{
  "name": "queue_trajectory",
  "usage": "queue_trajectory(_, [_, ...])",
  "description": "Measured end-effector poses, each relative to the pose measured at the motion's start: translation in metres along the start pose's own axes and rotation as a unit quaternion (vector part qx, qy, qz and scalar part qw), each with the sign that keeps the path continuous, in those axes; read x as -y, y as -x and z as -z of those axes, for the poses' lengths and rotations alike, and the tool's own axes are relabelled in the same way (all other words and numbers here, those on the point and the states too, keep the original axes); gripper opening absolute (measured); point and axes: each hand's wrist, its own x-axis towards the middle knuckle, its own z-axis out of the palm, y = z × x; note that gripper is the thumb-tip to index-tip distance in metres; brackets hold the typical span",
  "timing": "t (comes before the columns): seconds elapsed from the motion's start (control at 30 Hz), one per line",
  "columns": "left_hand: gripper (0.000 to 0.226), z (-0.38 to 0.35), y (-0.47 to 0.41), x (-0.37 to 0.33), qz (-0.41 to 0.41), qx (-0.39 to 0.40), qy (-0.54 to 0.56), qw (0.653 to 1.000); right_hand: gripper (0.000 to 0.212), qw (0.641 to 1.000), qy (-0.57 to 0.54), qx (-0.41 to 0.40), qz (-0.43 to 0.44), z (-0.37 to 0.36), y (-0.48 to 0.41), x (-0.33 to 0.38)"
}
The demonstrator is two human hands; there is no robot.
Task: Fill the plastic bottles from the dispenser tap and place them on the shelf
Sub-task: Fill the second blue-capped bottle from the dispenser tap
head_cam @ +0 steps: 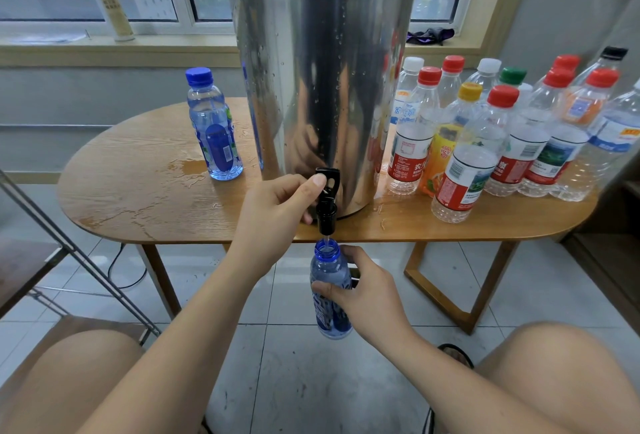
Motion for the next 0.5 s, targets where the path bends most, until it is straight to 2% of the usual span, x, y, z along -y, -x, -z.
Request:
queue_trajectory(0.27, [0.039, 0.005, 0.000, 0.005, -0.011, 0.025, -0.007, 1.000, 0.065, 1.000, 0.002, 0.001, 0.000, 0.001, 0.001, 0.002])
queue_trajectory(0.4, [0.027, 0.018, 0.001, 0.007, -0.005, 0.064, -0.012, 0.998, 0.063, 1.000, -0.004, 0.004, 0.000, 0.002, 0.003, 0.002])
queue_trajectory(0.5, [0.015, 0.033, -0.001, 0.013, -0.008, 0.065, -0.032, 0.997, 0.065, 1.000, -0.010, 0.008, 0.004, 0.003, 0.004, 0.003])
